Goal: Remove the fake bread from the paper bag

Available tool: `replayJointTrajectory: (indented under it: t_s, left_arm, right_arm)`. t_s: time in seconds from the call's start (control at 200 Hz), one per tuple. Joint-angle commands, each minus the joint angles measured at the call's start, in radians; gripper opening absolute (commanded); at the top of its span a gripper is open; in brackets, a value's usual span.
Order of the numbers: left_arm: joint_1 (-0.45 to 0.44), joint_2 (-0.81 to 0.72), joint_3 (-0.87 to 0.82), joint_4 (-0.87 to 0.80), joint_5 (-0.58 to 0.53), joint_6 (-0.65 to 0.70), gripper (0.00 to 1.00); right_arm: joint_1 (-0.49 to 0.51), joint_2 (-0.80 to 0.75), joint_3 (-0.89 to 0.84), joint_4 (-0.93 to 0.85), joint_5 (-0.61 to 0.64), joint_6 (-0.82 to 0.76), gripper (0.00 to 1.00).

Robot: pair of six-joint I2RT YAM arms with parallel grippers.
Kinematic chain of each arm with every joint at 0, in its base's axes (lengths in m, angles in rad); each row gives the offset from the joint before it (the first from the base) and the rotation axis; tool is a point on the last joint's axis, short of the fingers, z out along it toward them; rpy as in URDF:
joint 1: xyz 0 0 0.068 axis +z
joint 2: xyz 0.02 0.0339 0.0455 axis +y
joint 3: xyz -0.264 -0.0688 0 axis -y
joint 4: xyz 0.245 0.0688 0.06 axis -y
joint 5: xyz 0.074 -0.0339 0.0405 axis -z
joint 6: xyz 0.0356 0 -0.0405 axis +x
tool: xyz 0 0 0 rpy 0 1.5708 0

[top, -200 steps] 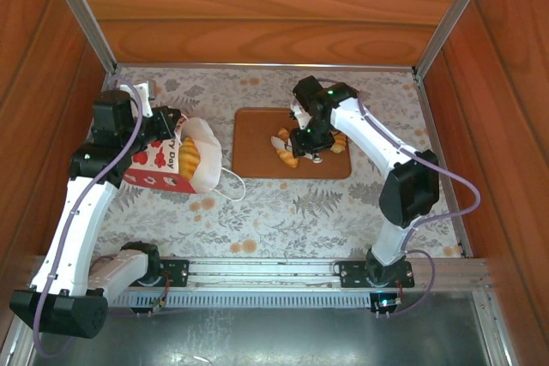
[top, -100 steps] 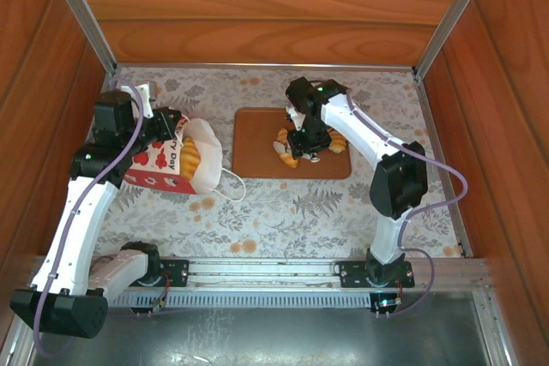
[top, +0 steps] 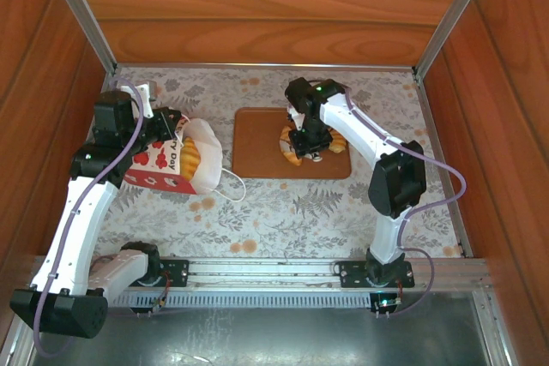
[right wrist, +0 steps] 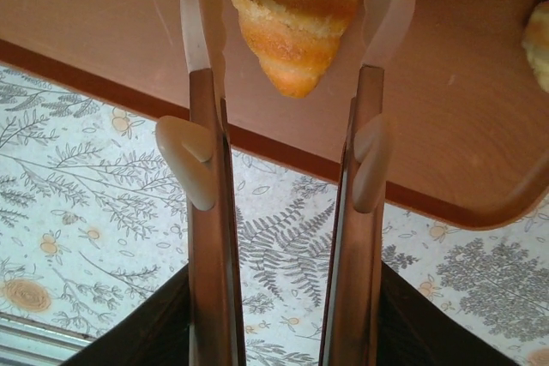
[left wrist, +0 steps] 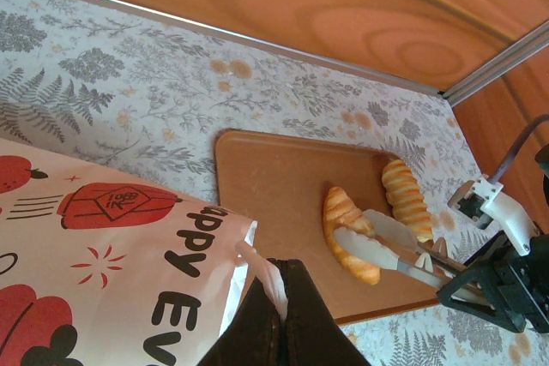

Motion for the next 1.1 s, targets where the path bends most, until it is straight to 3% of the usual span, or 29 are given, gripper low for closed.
replayJointTrajectory:
  t_s: [0.0,0.35,0.78,1.095]
  left_arm:
    - [-0.004,-0.016,-0.004,0.035,-0.001,-0.004,0.00]
    - [-0.005,-0.016,-0.011,0.036,-0.001,-0.002,0.00]
    - [-0.004,-0.003,-0.017,0.042,0.003,0.000,0.00]
    - [-0.004,0.000,-0.020,0.045,0.008,-0.002,0.00]
  right_arm:
    - [-0.024,0.009,0.053,-0.023,0.041,0.015,0.48]
    - [-0.081,0.096,0.137,-0.044,0.075,0.057,0.48]
    - [-0.111,0.081,0.121,-0.045,0.126,0.065,0.53]
    - [-0.114,0.066,0.102,-0.045,0.115,0.086,0.48]
